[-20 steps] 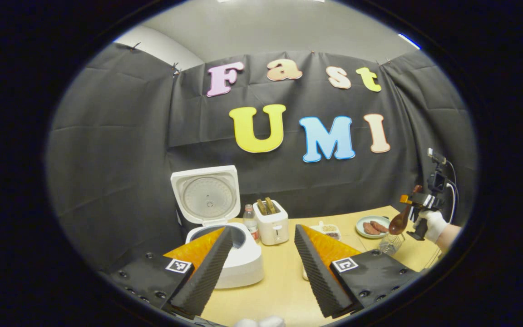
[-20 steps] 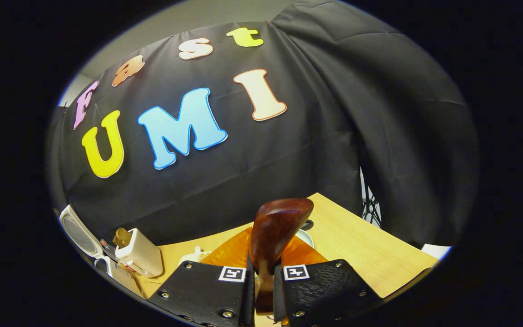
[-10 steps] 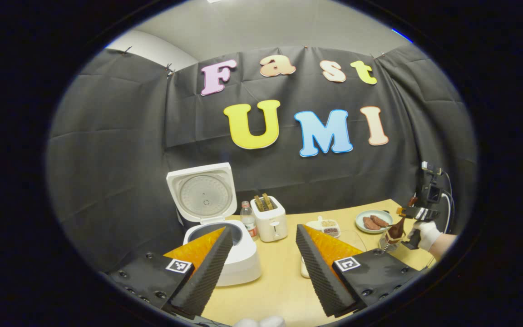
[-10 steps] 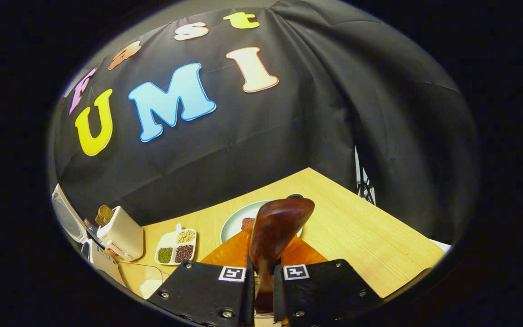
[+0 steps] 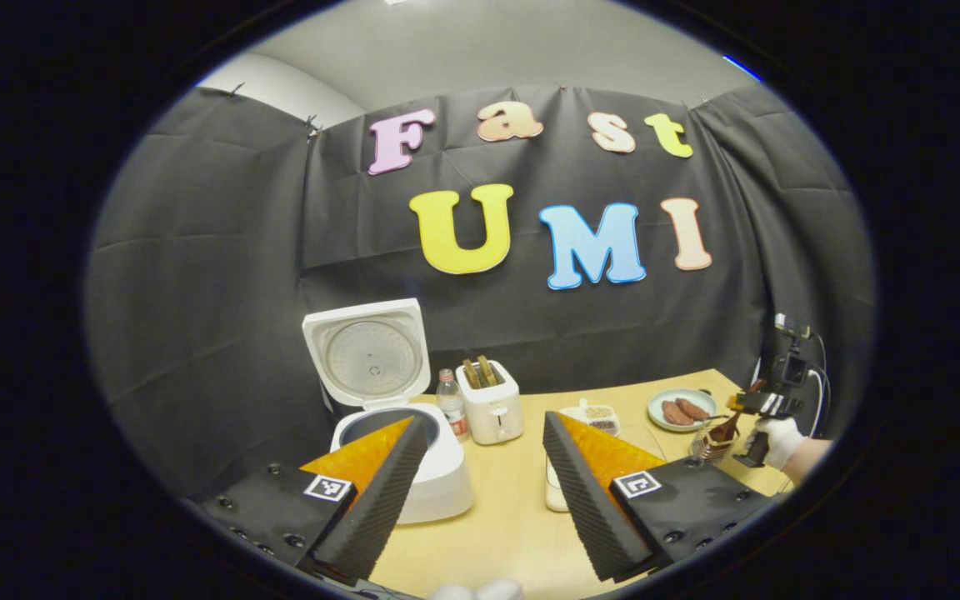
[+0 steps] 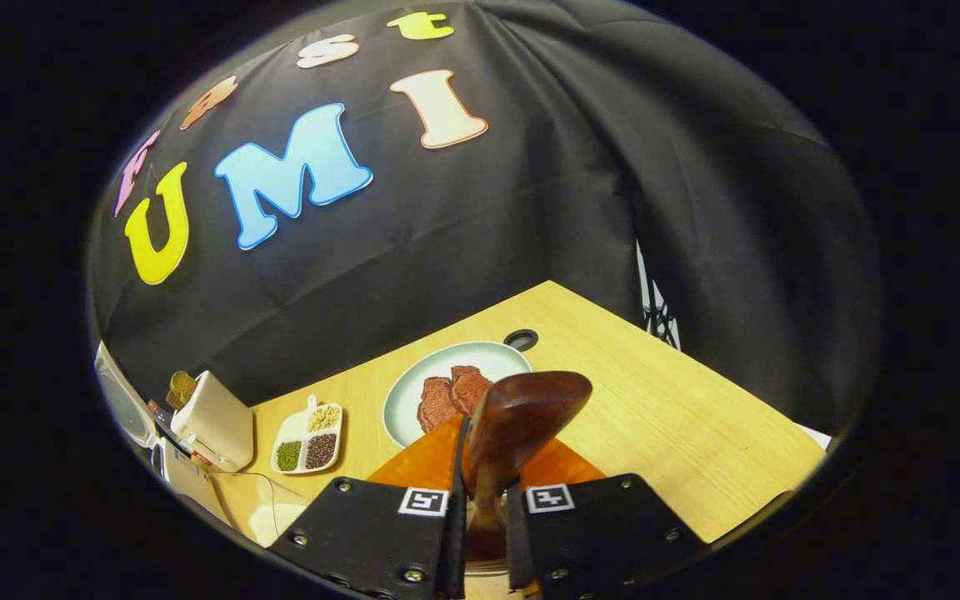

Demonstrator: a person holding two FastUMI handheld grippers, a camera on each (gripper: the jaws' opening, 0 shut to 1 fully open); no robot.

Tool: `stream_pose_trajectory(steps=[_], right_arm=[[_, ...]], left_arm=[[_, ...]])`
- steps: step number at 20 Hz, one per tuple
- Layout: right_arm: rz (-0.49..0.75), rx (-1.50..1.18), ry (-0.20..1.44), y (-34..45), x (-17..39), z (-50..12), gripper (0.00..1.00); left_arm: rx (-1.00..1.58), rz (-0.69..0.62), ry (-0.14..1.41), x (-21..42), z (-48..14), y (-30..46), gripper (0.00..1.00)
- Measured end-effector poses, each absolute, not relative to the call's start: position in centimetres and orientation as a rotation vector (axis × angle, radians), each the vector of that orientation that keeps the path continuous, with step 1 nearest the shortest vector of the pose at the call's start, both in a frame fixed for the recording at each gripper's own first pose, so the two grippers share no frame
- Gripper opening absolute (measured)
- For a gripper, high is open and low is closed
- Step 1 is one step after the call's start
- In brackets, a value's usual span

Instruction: Close the left gripper, press the button to open the rice cooker; take a wooden spoon from the chopstick holder with the right hand, scoop a spoonful of rice and pour it into the rice cooker, then put the wooden spoon back into the chopstick holder.

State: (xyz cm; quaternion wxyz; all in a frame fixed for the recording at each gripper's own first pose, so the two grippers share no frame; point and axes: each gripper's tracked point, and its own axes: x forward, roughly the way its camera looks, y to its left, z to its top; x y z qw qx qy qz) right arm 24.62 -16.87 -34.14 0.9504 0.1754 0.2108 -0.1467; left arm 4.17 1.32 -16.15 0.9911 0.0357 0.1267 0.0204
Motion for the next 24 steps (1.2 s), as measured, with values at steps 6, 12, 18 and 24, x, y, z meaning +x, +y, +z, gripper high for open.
stream_pose_trajectory(steps=[6, 12, 18, 24], right_arm=[[-0.334, 0.160, 0.349, -18.7, 22.2, -28.6, 0.95], [-0.260, 0.039, 0.163, -14.9, 18.4, -15.9, 0.98], [-0.092, 0.040, 0.050, -6.3, 12.8, -6.2, 0.98], [0.016, -0.013, 0.065, 0.5, 8.7, -4.0, 0.98]], left_arm=[[0.060, 0.022, 0.230, 4.1, -15.2, 1.4, 1.00], [0.053, 0.042, 0.199, 5.0, -14.1, 4.1, 1.00], [0.034, 0.102, 0.153, 9.5, -11.6, 9.3, 0.98], [0.017, 0.179, 0.089, 17.9, -5.7, 15.5, 1.00]])
